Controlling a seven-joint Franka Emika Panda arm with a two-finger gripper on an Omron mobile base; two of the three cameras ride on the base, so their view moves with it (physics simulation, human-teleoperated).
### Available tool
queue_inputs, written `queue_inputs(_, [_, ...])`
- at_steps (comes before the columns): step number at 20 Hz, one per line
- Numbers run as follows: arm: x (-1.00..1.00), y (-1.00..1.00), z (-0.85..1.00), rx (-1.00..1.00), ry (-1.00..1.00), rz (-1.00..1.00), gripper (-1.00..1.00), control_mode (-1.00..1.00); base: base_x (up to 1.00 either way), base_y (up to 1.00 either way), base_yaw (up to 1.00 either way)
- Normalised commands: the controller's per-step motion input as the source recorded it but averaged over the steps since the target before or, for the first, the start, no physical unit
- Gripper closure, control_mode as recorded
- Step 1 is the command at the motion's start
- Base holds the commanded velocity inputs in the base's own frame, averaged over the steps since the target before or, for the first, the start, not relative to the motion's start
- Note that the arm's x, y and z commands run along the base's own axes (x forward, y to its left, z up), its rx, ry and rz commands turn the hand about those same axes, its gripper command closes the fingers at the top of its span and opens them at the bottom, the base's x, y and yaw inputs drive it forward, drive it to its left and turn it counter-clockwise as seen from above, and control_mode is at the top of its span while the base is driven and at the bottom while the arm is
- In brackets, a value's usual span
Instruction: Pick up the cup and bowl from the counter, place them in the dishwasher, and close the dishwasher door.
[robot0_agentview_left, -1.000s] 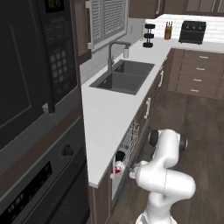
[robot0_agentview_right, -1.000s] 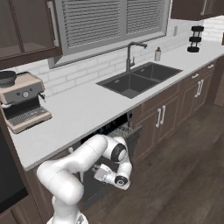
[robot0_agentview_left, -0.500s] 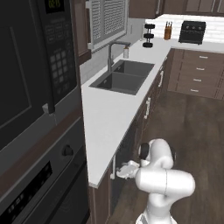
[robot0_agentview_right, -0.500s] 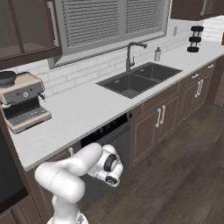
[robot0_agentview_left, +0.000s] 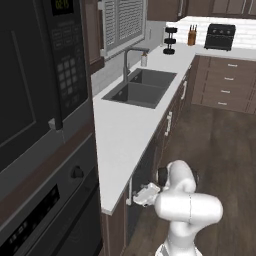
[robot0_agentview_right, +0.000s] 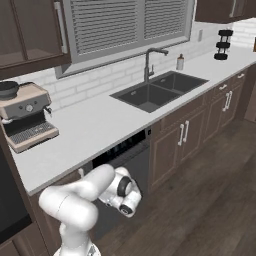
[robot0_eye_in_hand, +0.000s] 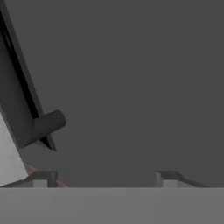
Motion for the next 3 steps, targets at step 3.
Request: queue_inputs(3, [0.0, 0.09, 0.11, 0.0, 0.03, -0.03, -1.0, -1.0, 0.0, 0.0, 0.0])
